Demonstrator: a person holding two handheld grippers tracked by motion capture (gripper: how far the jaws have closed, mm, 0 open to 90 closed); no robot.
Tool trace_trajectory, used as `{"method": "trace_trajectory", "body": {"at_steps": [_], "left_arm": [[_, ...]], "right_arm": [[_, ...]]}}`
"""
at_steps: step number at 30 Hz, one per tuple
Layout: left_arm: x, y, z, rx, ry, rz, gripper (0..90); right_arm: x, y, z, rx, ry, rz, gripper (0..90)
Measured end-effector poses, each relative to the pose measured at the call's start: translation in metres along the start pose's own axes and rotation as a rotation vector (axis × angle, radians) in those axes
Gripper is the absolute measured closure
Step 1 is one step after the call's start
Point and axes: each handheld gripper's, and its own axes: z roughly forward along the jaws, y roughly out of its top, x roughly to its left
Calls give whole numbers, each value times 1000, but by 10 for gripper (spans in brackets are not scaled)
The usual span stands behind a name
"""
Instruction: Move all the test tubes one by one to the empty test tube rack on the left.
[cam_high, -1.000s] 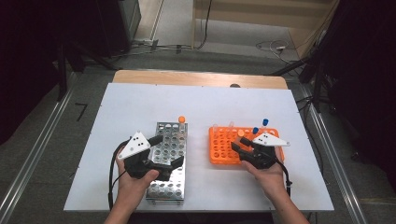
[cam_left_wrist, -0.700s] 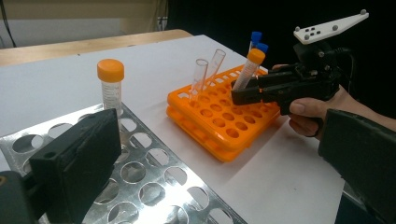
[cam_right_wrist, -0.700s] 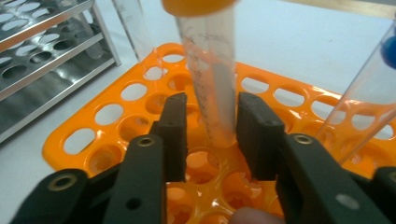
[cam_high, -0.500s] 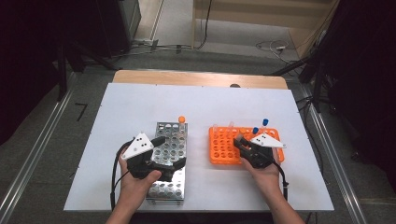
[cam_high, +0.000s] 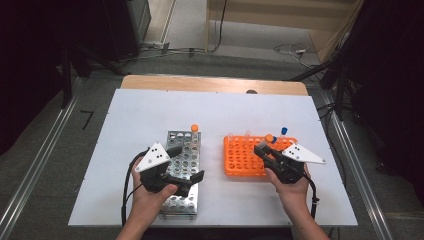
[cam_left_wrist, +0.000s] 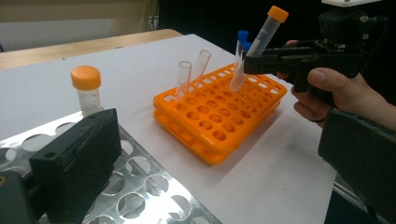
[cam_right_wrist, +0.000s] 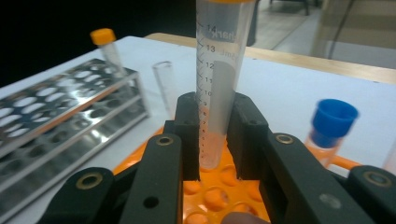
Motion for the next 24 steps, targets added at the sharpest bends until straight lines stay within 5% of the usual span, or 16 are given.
{"method": "trace_trajectory", "body": {"at_steps": [13,19,24], "left_arm": [[-15,5,9,9,-41,31,68],[-24,7,16,20,-40,53,202],[-33,5,24,23,-92,70,339]], "right_arm": [[41,2,1,110,149,-90,731],[62,0,6,148,221,-140,731],[75,-1,10,176,267,-174,731]]}}
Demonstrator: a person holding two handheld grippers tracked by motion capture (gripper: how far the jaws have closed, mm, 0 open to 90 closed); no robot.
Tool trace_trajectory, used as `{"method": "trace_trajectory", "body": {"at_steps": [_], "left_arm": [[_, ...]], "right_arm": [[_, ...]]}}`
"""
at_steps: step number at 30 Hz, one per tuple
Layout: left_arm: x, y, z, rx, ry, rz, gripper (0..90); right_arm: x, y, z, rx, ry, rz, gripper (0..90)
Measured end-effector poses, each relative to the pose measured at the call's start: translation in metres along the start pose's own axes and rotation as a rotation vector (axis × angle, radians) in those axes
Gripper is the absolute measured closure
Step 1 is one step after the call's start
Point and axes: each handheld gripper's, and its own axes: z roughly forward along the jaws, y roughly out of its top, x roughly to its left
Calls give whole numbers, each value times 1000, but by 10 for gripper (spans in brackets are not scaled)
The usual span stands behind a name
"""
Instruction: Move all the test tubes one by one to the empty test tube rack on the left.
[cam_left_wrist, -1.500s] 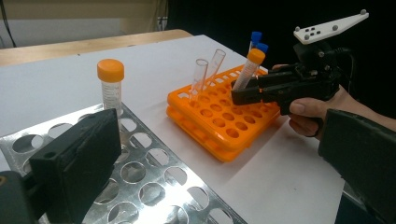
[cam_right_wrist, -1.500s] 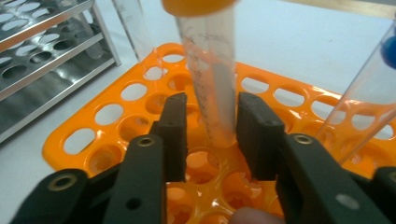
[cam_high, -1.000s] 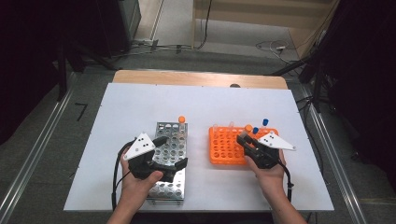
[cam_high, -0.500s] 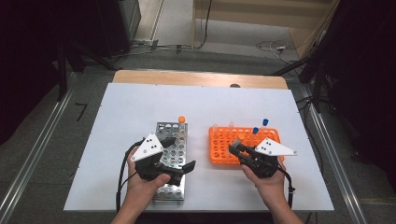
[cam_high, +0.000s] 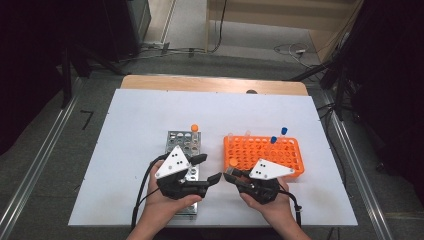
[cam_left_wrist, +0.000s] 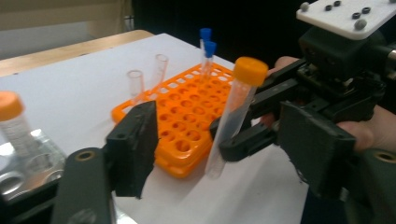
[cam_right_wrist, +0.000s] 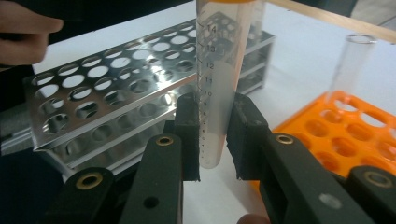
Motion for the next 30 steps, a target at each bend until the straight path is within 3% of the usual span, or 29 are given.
{"method": "trace_trajectory", "body": {"at_steps": [4,10,14,27,30], "left_arm": [[-5,1,7,8,-42,21,449],[-9,0,14,24,-43,41,537],[-11,0,15,10,-41,70,663],[-10,0,13,18,-14,82,710],[-8,1,11,10,0,67,711]], "right_arm": [[6,1,4,14,22,-15,731],[12,1,9,31,49,-42,731],[15,2,9,39,72,-45,731],[16,3,10,47,91,-52,723],[15,4,9,36,98,-47,602]]}}
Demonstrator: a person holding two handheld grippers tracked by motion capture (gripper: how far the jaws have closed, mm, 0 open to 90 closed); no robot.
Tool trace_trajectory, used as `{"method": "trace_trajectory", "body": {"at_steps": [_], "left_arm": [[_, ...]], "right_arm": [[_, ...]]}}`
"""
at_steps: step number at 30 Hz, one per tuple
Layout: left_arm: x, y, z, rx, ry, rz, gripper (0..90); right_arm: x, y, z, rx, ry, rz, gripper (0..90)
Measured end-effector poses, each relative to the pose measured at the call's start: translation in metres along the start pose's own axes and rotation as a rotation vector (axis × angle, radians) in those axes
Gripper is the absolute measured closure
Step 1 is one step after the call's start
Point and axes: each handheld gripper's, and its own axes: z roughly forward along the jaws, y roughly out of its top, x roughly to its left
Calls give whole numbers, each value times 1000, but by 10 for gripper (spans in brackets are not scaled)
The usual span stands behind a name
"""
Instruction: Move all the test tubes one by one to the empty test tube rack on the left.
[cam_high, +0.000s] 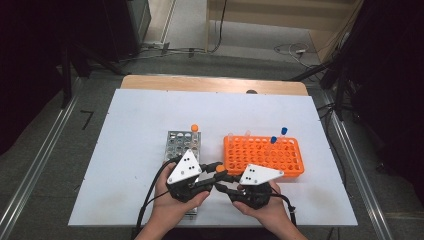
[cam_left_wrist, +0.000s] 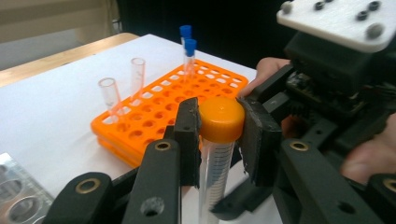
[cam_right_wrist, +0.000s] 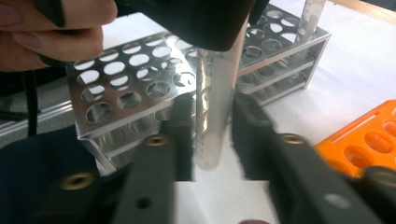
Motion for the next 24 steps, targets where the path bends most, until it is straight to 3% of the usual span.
{"method": "trace_trajectory", "body": {"at_steps": [6,16,20,24], "left_arm": [[6,2,-2,-13,-2,-12,712],[19,10,-11,-24,29,-18,713],[26,16,-17,-36,46,-14,713],[32,19,-21,-46,69,-12,714]], "right_arm": [[-9,0,-9,-28,-11,51,321],[-27,-10,-33,-54,-4,83,6],[-34,-16,-46,-75,1,96,0],[-38,-21,-58,-81,-42,105,0]]}}
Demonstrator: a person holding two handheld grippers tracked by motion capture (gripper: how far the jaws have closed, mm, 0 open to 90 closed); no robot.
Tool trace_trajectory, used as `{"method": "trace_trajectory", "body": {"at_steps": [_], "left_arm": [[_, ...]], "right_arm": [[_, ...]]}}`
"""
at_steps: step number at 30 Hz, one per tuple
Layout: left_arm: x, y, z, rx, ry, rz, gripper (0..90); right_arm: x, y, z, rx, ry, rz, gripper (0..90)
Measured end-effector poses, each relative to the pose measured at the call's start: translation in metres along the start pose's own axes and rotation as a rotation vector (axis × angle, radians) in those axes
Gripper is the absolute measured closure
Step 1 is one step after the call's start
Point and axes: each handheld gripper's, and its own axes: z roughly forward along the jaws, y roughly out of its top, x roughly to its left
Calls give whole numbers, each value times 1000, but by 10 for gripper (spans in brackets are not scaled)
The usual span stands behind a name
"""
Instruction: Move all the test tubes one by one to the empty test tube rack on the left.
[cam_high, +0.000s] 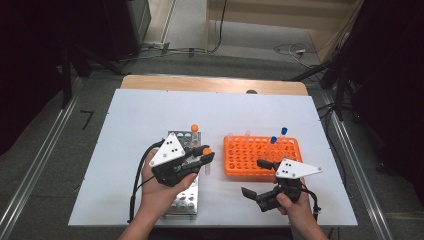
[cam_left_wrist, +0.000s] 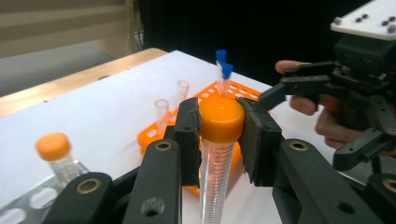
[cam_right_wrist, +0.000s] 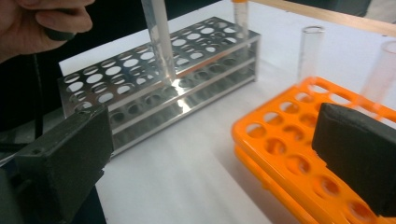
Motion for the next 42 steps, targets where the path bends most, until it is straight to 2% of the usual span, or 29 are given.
{"method": "trace_trajectory", "body": {"at_steps": [9,13,19,21,24,30,34,42], "left_arm": [[22,9,-5,-8,65,-11,713],[33,12,-5,-25,92,-23,713],[49,11,2,-19,128,-34,714],[53,11,5,-20,133,-49,713],[57,10,10,-19,145,-50,713],[66,7,21,-19,182,-58,713],[72,5,27,-21,197,-69,714],[75,-2,33,3,218,-73,713]], "right_arm": [[-11,-12,-27,-11,-59,32,0],[-17,-20,-39,-21,-65,58,0],[-25,-31,-54,-23,-95,83,0],[-28,-34,-58,-21,-108,85,0],[-32,-38,-60,-7,-129,70,0],[-39,-40,-61,-8,-128,84,0],[-41,-41,-61,-9,-134,88,0],[-41,-42,-61,-4,-141,85,0]]}}
